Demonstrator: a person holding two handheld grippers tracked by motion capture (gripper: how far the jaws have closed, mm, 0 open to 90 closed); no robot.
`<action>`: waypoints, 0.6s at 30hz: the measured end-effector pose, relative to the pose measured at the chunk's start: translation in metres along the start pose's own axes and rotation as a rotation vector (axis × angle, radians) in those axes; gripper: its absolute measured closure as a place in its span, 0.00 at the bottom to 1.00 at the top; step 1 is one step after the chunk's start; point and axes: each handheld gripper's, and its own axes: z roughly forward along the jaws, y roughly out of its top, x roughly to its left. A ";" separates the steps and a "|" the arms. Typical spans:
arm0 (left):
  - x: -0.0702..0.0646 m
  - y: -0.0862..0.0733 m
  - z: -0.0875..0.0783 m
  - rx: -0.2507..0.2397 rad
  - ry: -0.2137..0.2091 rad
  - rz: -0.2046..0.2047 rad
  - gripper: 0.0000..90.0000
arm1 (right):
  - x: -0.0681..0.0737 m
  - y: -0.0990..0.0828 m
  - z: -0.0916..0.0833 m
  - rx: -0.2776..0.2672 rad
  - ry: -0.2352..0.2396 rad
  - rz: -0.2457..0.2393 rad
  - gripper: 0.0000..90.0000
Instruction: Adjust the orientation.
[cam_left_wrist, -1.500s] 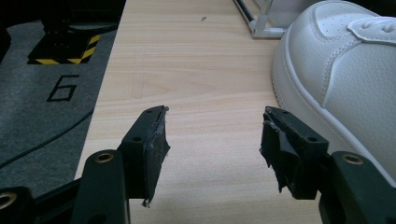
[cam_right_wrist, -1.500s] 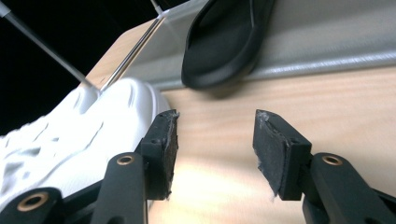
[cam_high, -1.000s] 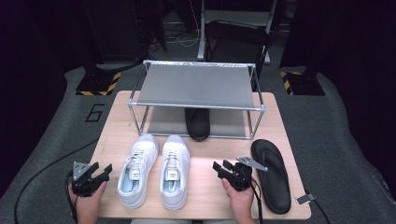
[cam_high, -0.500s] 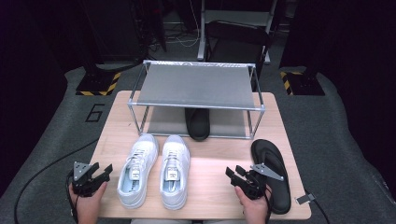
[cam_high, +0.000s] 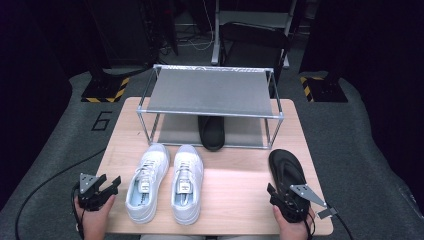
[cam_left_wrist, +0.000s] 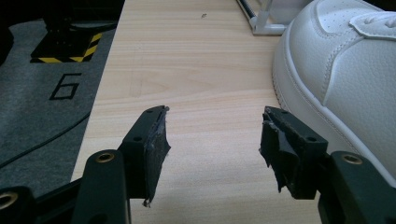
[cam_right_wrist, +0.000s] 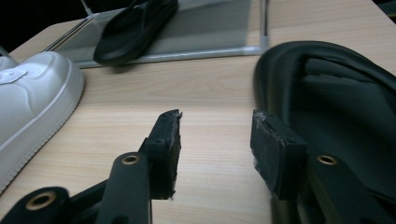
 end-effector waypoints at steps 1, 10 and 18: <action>0.000 0.000 0.000 -0.001 0.001 -0.001 0.45 | -0.002 -0.001 -0.001 0.001 -0.010 0.005 0.60; 0.001 0.000 0.000 0.009 -0.001 0.000 0.45 | -0.013 -0.002 0.000 0.018 -0.060 -0.025 0.66; 0.001 0.000 -0.002 0.010 -0.002 -0.008 0.45 | -0.023 -0.001 0.001 0.028 -0.093 -0.007 0.75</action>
